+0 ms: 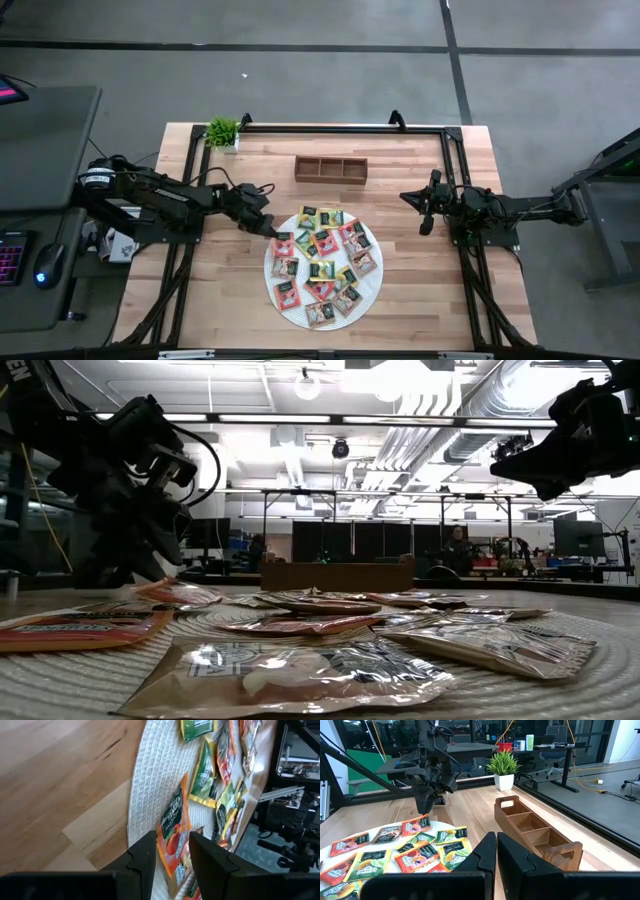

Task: Pick & Place Tea
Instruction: Put the orange tea bag into the left section of the wooden organizer

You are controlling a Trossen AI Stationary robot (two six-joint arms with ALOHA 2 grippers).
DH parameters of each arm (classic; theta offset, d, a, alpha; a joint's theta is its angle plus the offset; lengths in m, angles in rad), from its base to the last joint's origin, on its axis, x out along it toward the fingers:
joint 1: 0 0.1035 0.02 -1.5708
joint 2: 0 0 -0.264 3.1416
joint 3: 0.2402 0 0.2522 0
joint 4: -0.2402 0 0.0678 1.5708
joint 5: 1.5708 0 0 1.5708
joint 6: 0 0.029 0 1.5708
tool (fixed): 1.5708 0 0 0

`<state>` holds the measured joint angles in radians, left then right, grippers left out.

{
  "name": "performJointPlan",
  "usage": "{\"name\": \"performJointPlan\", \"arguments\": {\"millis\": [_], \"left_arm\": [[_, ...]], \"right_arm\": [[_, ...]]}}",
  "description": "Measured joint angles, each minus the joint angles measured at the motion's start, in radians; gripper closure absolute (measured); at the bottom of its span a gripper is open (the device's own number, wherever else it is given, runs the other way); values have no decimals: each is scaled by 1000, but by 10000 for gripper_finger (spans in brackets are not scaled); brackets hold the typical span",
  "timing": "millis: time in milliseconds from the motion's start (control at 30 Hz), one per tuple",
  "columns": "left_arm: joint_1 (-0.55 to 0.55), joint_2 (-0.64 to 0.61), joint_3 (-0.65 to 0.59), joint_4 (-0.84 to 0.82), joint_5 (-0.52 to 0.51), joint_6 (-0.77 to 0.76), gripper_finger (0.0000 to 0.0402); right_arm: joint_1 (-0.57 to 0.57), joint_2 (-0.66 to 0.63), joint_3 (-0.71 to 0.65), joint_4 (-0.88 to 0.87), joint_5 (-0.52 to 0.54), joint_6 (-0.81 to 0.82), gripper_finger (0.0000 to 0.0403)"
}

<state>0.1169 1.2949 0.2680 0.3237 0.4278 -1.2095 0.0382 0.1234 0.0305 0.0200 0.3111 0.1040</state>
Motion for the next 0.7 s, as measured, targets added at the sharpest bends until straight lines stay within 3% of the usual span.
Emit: {"name": "performJointPlan", "arguments": {"millis": [700], "left_arm": [[-14,106,78,26,-45,54,287]], "right_arm": [[0,0,0,0,0,0,391]]}}
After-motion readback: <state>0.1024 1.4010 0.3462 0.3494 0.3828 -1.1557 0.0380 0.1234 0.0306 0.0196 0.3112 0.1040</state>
